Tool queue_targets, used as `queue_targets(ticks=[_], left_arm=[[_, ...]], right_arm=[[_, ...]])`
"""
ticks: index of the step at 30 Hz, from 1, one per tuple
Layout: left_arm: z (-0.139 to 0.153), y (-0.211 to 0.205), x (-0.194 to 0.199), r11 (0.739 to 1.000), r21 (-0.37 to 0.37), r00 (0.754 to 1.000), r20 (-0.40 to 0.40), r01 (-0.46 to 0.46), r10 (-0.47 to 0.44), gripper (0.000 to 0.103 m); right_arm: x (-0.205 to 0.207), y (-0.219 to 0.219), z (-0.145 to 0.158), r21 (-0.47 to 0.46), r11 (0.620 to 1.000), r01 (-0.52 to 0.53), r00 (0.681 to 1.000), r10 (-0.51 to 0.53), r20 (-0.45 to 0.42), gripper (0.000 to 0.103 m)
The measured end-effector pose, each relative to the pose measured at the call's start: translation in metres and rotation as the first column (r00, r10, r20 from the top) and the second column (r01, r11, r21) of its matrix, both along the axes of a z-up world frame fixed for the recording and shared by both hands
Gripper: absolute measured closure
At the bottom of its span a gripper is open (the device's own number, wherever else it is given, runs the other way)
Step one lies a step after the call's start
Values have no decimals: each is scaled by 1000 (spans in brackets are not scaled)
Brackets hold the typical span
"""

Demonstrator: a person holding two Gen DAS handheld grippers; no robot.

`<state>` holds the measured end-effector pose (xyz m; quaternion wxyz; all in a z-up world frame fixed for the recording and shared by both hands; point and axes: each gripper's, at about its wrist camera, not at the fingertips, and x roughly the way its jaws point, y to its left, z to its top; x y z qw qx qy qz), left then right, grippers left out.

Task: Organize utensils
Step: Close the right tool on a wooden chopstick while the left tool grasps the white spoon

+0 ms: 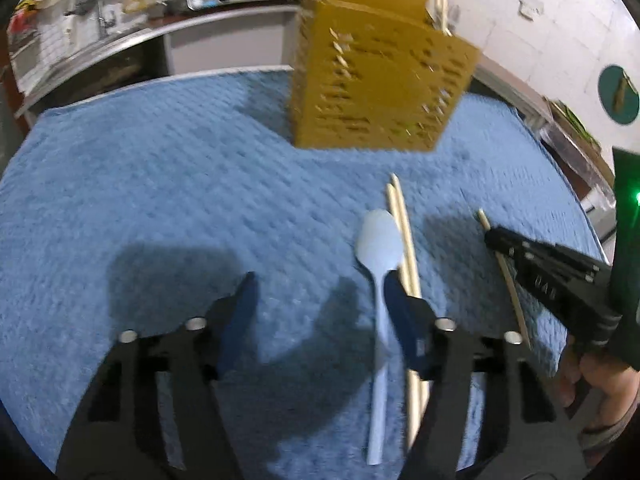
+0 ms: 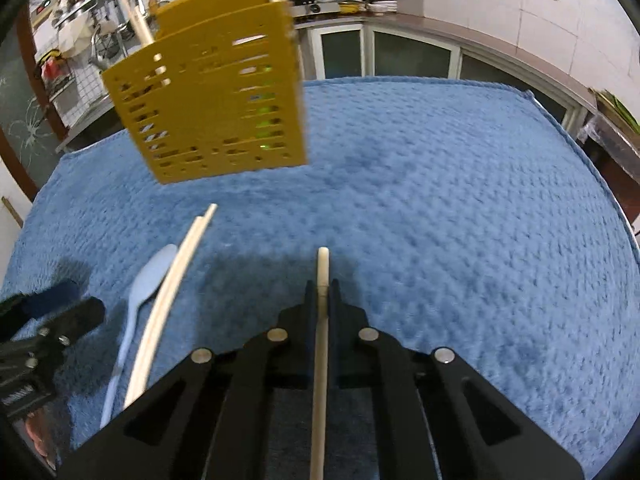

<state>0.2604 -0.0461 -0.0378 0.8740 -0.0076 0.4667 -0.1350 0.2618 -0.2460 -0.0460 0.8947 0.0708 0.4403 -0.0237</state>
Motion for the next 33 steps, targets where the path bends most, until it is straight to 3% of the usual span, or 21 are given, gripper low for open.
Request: queue_targets(ticks=[6,9,11,23,29,33], left_arm=[[-2,-8,-4,1000,-13,1000,-12,12,-13,49],[-6,-20,-4,999,40,1000,-9,23,-23,51],[-11,-27,1,998,62,999,-31,30,-28,69],[-15,-53,48,994,103,998,-60,42,-36,68],[-14,-55,64,995,83,996,-81,49,-42,68],[-14,-54,68,996,86,998,-61,36,-30,78]], right_arm=[[-4,-15,-1,1,1000,6,1000,-6,8,97],[-3,-16,-3,7,1000,5,1000,-5,6,97],[-2,-15,-4,8,1000,6,1000,-6,8,97],[0,-24,-7,55,998,-4,1000,4,-2,97],[-1,-25,-7,60,998,-12,1000,14,-22,97],[4,-25,-8,68,998,-8,1000,10,-30,97]])
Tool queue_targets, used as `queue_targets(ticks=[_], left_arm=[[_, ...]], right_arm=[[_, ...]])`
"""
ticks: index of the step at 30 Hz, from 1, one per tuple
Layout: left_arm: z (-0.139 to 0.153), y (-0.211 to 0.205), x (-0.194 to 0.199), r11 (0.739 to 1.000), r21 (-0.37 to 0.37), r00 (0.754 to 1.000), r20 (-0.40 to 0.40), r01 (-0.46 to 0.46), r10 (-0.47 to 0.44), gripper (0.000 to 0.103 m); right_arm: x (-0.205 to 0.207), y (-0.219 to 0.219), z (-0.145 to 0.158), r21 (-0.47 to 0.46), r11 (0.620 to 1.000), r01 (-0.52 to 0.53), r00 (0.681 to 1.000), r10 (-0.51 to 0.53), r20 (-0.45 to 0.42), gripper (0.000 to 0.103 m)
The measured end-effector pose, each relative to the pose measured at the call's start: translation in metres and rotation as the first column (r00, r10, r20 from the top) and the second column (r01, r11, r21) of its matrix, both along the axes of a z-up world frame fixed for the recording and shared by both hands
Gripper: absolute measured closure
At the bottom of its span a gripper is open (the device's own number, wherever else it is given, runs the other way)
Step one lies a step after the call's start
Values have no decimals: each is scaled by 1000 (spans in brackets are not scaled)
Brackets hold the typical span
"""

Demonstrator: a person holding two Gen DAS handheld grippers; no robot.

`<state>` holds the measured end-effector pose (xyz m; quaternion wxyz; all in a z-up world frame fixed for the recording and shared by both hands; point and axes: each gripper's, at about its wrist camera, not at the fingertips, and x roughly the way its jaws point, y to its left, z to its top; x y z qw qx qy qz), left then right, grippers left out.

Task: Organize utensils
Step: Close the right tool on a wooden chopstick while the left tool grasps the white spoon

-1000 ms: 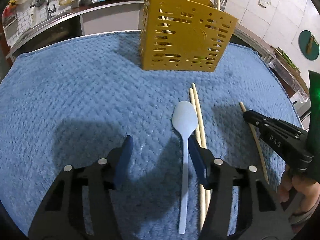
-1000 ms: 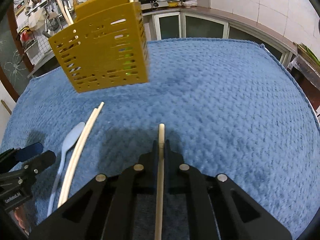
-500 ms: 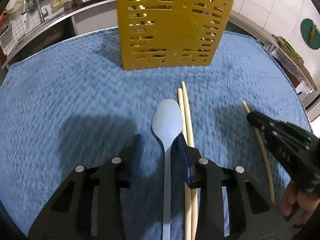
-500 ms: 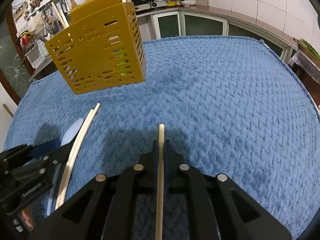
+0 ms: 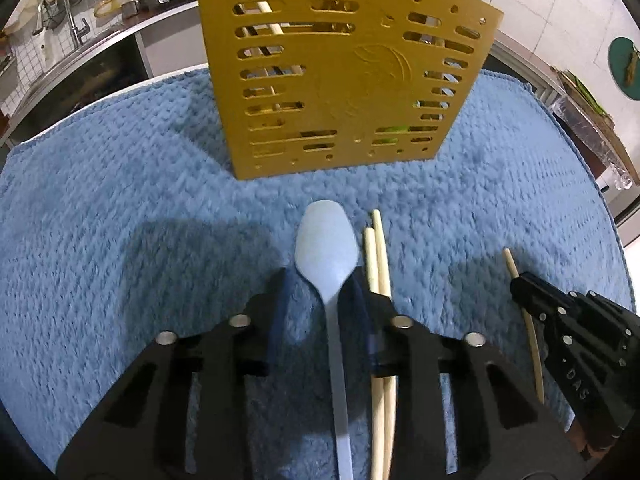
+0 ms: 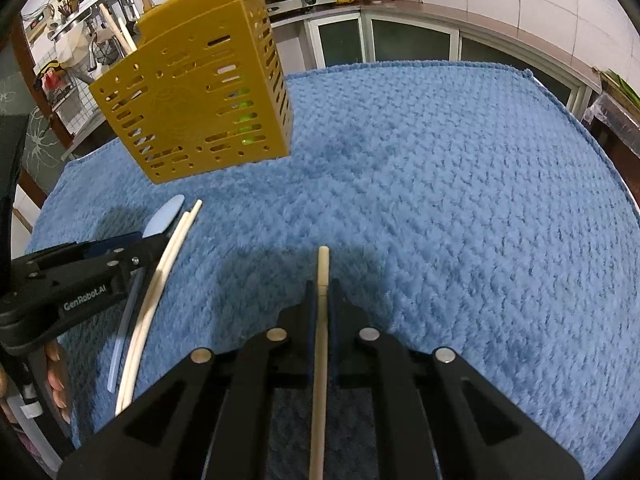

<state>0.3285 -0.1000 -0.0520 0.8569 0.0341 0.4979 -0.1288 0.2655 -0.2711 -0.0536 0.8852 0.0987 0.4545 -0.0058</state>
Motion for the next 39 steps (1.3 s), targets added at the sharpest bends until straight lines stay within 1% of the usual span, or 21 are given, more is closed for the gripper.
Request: queue_targets(ticks=[2,3,4,6,9,13,15,17,21,23,25,28,29,31,33,34,36,39], left_arm=[[1,6,0,1000,-31,1000,-2,4,-4,80],[3,11,0,998,-58,1000,-2,-2,2,82],[4,17,0,997,-81,1000,-2,-10,10,92],[8,27,-2,993,-119,1000,9,-28,29,93],[18,36,-7,989,-143,999,37,-30,36,95],[32,43,-15,988,-155,997,78,-14,26,97],[40,48,-19,984,-177,994,104,-7,26,98],[47,54,-26,980,-201,991,129,3,24,98],[63,58,-31,969,-248,983,183,18,28,98],[72,59,-33,962,-273,977,211,29,30,99],[81,60,-35,956,-292,971,239,42,30,103],[92,55,-37,952,-302,959,281,56,33,103],[93,54,-37,953,-298,959,282,64,24,103],[91,50,-31,961,-268,966,258,63,9,103],[81,43,-22,972,-224,982,189,68,-26,103],[76,41,-19,975,-211,985,167,67,-31,103],[61,37,-12,982,-178,992,115,64,-44,103],[40,32,-6,987,-147,996,56,73,-65,102]], right_arm=[[1,-2,1,10,1000,-1,1000,1,-2,97],[0,-3,2,19,1000,-2,1000,2,-1,97],[0,-4,2,27,1000,-2,1000,2,1,97],[-1,-5,6,35,999,-3,1000,3,15,97],[-3,-5,15,36,999,-11,999,9,50,97],[-5,-5,27,46,999,-19,995,14,103,97],[-7,-8,35,71,997,-15,991,5,136,97],[-10,-10,47,99,995,-29,980,8,199,97],[-17,-7,69,69,997,-26,954,3,301,97],[-18,-6,77,76,997,-23,944,-3,331,97],[-17,-5,84,76,997,-23,934,-5,358,97],[-14,-3,93,64,998,-22,920,-5,392,97],[-12,-2,96,54,998,-23,919,0,395,97],[-7,-2,97,55,998,-28,923,4,386,97],[-2,-1,92,60,998,-31,934,8,357,97],[-1,-1,88,58,998,-32,938,10,347,97],[5,0,76,51,998,-34,955,18,297,97],[10,-5,59,45,999,-13,968,1,252,97]])
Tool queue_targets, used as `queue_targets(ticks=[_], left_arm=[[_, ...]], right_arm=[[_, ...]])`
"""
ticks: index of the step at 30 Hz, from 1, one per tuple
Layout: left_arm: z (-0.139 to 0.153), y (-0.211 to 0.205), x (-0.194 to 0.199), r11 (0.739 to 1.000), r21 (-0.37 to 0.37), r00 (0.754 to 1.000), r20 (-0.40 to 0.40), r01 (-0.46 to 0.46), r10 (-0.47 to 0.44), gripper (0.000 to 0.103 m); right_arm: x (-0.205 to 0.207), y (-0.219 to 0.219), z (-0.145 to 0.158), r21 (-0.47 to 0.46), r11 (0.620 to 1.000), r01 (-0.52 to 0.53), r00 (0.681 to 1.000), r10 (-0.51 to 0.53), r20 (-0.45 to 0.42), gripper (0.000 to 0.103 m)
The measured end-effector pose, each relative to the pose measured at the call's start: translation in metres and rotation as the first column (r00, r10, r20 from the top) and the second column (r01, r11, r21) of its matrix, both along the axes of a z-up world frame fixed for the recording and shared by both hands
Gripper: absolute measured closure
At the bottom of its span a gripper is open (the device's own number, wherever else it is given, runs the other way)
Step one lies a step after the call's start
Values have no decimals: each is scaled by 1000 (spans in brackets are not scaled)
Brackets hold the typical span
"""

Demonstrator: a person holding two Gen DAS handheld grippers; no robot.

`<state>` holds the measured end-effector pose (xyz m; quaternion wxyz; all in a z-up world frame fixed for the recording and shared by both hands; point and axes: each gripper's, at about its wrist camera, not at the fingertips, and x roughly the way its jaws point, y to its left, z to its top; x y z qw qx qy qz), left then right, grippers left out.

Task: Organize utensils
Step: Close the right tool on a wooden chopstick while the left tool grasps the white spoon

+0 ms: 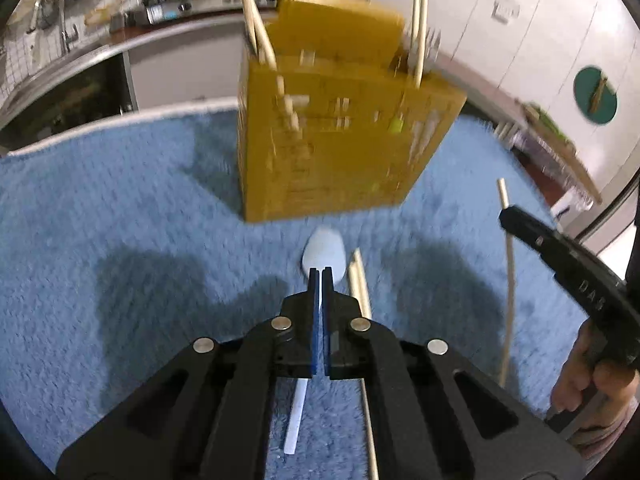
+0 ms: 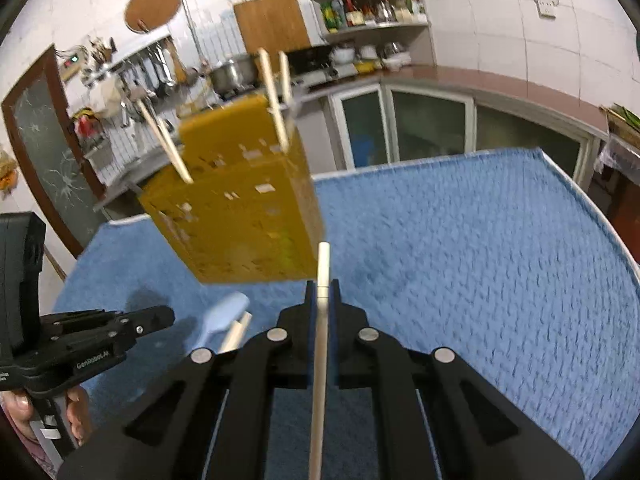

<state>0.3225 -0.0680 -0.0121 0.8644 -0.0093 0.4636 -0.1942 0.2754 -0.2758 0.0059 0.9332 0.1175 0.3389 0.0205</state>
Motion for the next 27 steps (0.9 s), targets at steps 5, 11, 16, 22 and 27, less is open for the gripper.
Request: queue_targets(ticks=[5,11,16,22,27], left_arm=[[-19,-6,2,997,75,1000,15,18,-19,52],[-30,-14,5,992,115,999,20,44,-46,51],[-38,-17,14,990,132,999,13,47,-49,60],[-40,-34,27,979,192,998,20,61,-67,60],[-40,-45,44,979,193,998,0,60,-61,60]], right_arm=[[5,-17,-16,32,999,36,998,-35,-42,97],[8,-27,-28,47,997,58,996,-55,-66,96],[13,-32,-34,58,996,62,995,-57,-79,96],[18,-32,-40,63,996,64,993,-58,-99,96],[21,-32,-44,58,996,67,992,-60,-112,96]])
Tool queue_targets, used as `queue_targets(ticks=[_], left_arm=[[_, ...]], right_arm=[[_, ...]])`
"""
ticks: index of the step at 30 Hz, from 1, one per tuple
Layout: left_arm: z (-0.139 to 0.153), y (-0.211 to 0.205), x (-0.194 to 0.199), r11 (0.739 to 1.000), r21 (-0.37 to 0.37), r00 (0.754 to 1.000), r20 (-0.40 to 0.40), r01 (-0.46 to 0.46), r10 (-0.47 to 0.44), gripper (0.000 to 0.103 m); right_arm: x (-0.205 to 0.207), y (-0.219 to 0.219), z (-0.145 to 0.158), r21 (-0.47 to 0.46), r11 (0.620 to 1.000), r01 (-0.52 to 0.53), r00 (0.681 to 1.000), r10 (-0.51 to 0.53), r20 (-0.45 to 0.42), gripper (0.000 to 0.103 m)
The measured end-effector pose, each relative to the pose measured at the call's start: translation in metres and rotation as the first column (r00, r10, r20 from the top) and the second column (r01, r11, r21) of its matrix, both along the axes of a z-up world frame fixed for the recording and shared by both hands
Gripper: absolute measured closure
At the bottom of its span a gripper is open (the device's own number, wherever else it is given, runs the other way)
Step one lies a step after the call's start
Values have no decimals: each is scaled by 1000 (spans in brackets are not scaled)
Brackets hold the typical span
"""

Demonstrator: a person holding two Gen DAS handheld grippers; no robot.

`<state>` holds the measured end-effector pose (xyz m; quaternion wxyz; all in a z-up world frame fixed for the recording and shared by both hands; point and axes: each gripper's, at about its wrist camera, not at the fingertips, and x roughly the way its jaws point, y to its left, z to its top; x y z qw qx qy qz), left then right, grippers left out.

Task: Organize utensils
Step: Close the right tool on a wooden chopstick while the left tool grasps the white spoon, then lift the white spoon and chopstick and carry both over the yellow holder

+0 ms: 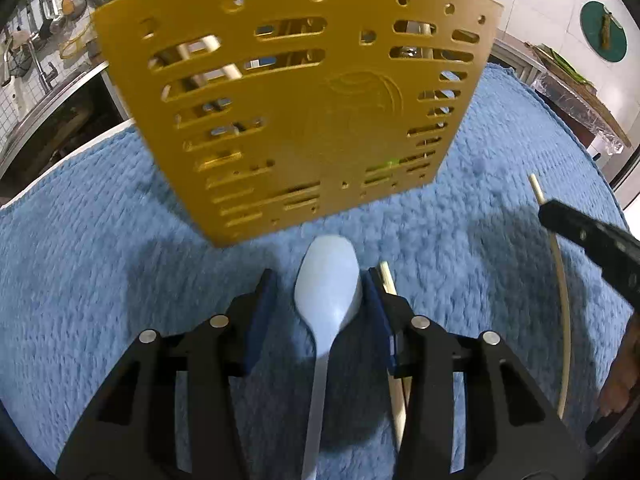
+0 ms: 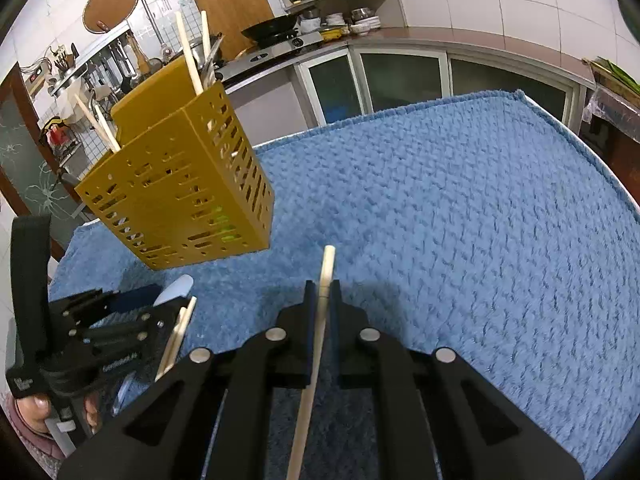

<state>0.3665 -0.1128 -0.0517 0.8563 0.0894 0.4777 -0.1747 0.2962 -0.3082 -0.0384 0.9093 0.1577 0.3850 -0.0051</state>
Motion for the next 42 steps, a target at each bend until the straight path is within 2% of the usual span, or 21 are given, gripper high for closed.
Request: queue_targets(ticks=[2,4,5,14,22,26,28,33,37,42], left_arm=[[0,-3,4,1000,13,1000,-1,-8,8,60],[0,-7,4,1000,25,1000,0,-11,12,65],[0,-7,4,1000,23,1000,-3,-12,12,70],[11,20,-6,995,-94,998,-44,-44,40,72],[58,49,-37,976,-208,994,79,-59,77,72],[87,59,-55,961,-273,976,190,-55,110,72],[95,62,-55,950,-307,967,219,-58,130,72],[105,74,-59,923,-379,956,243,-60,162,72],[108,83,-59,907,-418,960,230,-50,159,71],[106,82,-59,911,-410,961,236,-39,147,71]], right_arm=[[0,0,-1,-4,1000,1,1000,-1,-6,96],[0,0,-1,-4,1000,1,1000,-2,-9,96],[0,-1,-1,-4,1000,3,1000,-4,-10,96],[-4,5,8,-13,1000,-6,1000,6,8,96],[-12,20,33,-32,999,-31,996,33,81,97],[-22,29,53,-62,997,-36,987,45,151,97],[-25,33,61,-72,997,-38,983,50,177,97],[-34,38,80,-88,995,-44,971,63,232,97],[-39,42,93,-103,993,-49,960,75,270,97],[-37,45,101,-117,992,-55,954,87,288,97]])
